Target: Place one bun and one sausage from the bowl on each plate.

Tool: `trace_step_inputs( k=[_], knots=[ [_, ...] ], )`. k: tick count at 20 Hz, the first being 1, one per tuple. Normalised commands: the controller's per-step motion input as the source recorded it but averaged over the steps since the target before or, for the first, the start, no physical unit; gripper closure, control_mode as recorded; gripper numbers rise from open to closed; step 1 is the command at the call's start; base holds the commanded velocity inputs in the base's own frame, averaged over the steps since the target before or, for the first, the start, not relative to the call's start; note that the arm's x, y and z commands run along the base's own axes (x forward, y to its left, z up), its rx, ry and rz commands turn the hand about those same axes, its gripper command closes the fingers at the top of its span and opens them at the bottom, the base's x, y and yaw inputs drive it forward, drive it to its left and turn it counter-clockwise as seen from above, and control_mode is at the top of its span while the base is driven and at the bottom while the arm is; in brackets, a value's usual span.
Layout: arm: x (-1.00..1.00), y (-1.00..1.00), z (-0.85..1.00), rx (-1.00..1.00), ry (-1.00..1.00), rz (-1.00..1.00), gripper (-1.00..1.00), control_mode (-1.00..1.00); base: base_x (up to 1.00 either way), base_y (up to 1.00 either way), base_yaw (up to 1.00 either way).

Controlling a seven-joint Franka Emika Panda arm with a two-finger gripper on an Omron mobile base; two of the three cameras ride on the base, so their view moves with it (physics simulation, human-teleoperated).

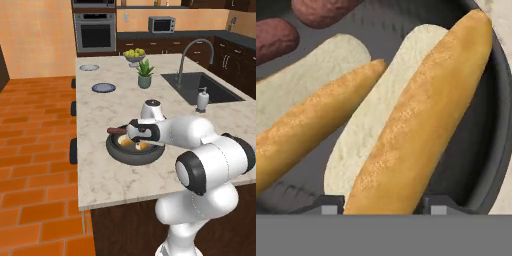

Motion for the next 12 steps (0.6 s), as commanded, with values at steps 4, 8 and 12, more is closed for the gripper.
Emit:
trace_step_inputs(
  k=[4,8,12],
  knots=[
    [-0.12,-0.12,0.03,0.0,0.0,-0.01,1.0,-1.0,0.0,0.0,0.0],
    [-0.57,-0.16,0.7,0.0,-0.04,0.0,1.0,-1.0,0.0,0.0,0.0],
    [-0.61,-0.04,0.82,0.0,-0.02,0.0,1.0,-1.0,0.0,0.0,0.0]
  ],
)
